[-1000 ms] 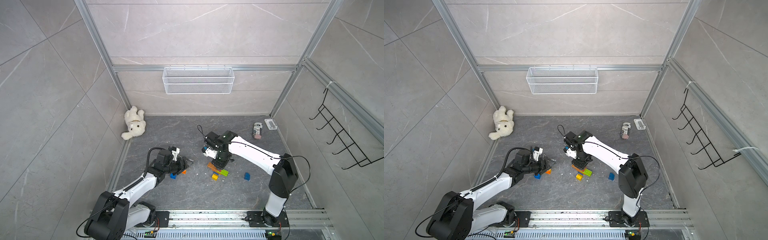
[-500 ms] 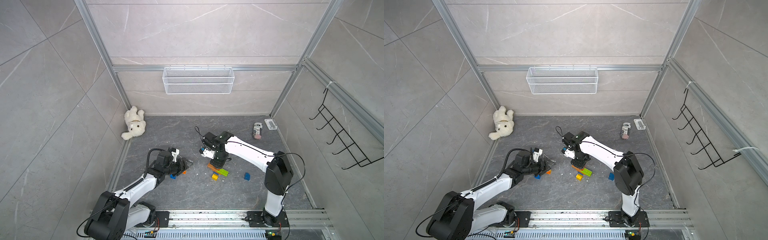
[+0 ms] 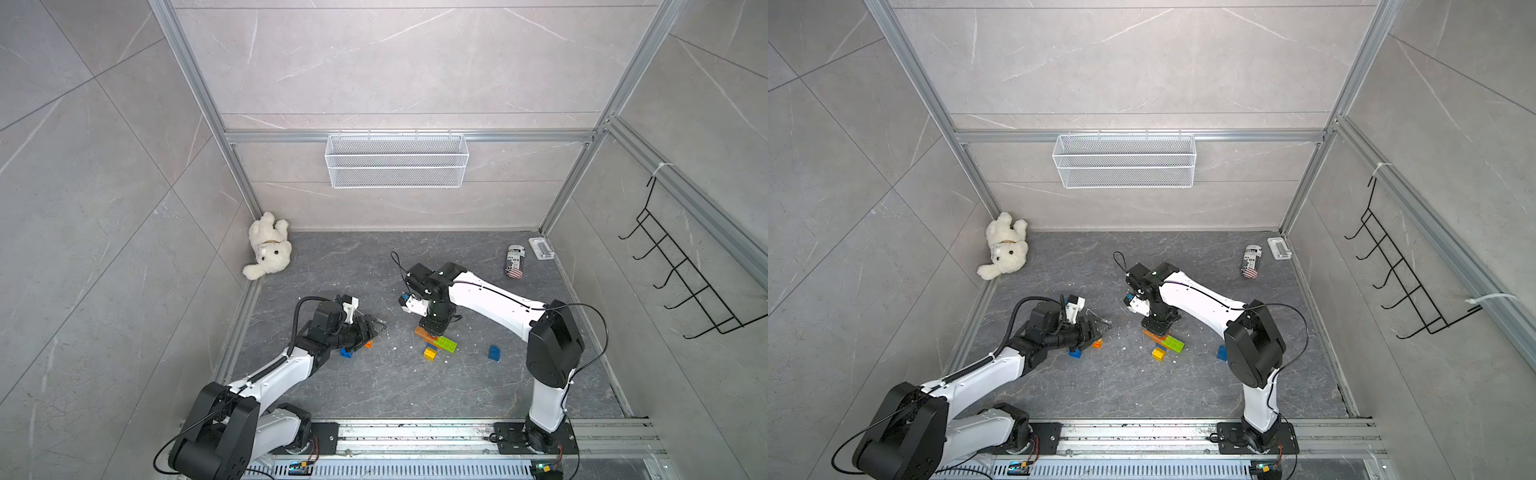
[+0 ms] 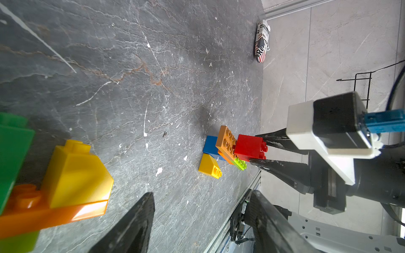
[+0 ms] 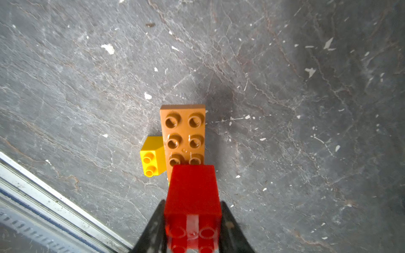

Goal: Assemble a fork with lego
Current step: Assemble the lego brick with the lego brick.

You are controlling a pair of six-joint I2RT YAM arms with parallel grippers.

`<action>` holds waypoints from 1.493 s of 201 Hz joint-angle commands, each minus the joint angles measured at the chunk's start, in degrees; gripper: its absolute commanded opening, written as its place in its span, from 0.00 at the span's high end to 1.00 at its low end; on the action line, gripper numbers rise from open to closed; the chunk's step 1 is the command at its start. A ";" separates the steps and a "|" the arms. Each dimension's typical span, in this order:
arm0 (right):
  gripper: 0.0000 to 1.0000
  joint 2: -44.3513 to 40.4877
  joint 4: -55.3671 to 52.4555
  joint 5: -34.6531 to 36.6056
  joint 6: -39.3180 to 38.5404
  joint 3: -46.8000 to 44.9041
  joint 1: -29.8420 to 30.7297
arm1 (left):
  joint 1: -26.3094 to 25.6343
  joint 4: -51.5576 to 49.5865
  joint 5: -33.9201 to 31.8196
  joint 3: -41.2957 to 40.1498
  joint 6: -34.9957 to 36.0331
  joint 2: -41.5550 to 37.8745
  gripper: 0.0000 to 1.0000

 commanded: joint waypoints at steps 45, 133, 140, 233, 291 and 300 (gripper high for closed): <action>0.73 -0.67 -0.14 -2.92 0.09 -4.18 -0.35 | -0.20 1.93 0.37 -0.10 -0.68 0.72 0.28; 0.72 1.83 3.88 -0.20 1.97 -7.85 -0.68 | -0.20 2.04 0.32 -0.15 -0.85 0.66 0.28; 0.72 2.62 4.37 0.19 2.09 -8.36 -0.68 | -0.20 1.94 0.18 -0.14 -0.83 0.72 0.29; 0.72 7.55 6.43 0.21 -0.91 -9.36 -1.74 | 0.33 0.34 0.08 0.22 -0.22 0.88 0.29; 0.74 5.98 -1.90 -1.41 -10.79 2.95 -1.65 | 0.59 0.18 -0.17 0.16 -0.55 0.50 0.28; 0.74 6.39 -2.47 -1.70 -11.20 3.68 -1.65 | 0.59 0.16 -0.16 0.21 -0.50 0.50 0.28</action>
